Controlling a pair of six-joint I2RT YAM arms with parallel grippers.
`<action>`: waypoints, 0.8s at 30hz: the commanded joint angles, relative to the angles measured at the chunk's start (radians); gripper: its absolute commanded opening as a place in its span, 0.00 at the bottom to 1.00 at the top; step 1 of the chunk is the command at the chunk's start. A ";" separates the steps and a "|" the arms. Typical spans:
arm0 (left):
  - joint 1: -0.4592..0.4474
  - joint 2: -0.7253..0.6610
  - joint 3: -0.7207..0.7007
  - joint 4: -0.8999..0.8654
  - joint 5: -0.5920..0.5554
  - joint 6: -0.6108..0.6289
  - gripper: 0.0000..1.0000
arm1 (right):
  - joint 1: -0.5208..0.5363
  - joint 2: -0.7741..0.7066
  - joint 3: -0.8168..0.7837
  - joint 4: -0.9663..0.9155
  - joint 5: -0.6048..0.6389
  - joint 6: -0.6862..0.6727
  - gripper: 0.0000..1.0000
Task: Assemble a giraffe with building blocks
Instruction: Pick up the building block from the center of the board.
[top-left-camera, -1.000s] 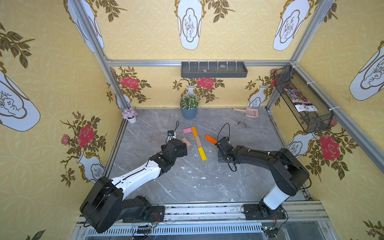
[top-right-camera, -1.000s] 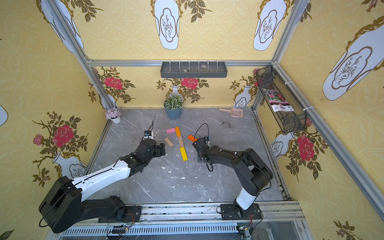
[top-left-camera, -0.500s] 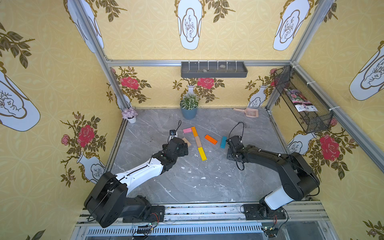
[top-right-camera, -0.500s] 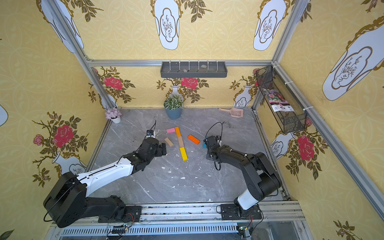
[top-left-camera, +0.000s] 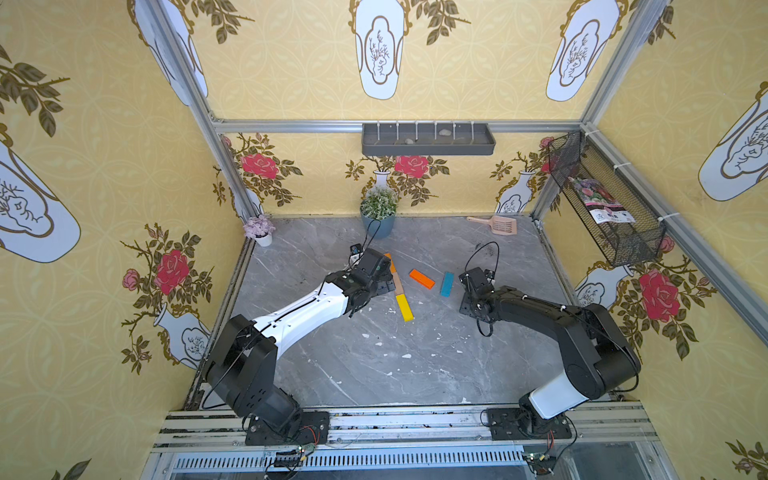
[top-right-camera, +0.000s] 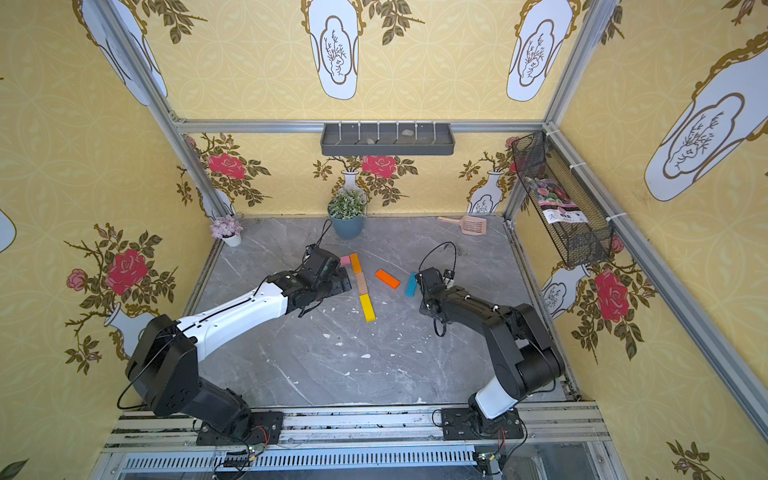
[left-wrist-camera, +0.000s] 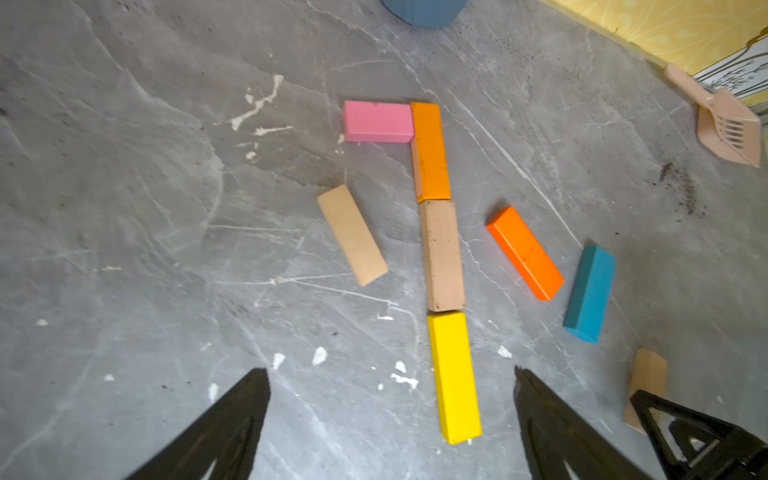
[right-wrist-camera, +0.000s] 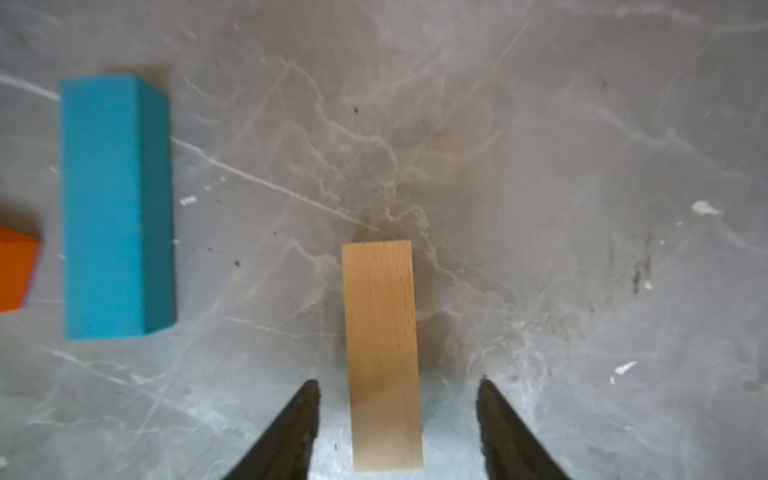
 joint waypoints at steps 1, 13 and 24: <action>-0.050 0.053 0.074 -0.097 -0.018 -0.110 0.95 | -0.065 -0.055 -0.005 0.050 -0.007 -0.049 0.73; -0.123 0.591 0.799 -0.424 -0.078 0.249 0.93 | -0.180 -0.260 -0.229 0.349 0.080 -0.063 0.73; -0.115 0.835 1.049 -0.339 0.006 0.814 0.85 | -0.186 -0.353 -0.282 0.376 0.091 -0.054 0.72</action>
